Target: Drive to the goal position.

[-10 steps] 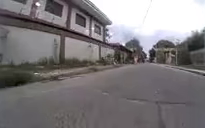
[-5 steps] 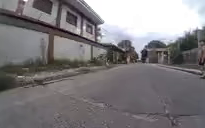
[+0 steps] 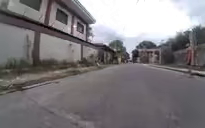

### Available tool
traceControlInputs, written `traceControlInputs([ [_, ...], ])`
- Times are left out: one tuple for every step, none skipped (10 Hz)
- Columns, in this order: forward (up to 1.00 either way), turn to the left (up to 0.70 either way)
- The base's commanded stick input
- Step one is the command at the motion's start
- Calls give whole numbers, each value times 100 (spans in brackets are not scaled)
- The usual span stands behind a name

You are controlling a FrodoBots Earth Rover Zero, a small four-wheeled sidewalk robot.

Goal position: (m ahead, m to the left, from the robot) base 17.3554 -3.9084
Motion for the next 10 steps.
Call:
traceControlInputs([
  [100, 4],
  [100, 4],
  [100, 4],
  [100, 4],
  [100, 4],
  [100, -8],
  [100, -36],
  [100, -36],
  [100, -36],
  [100, -36],
])
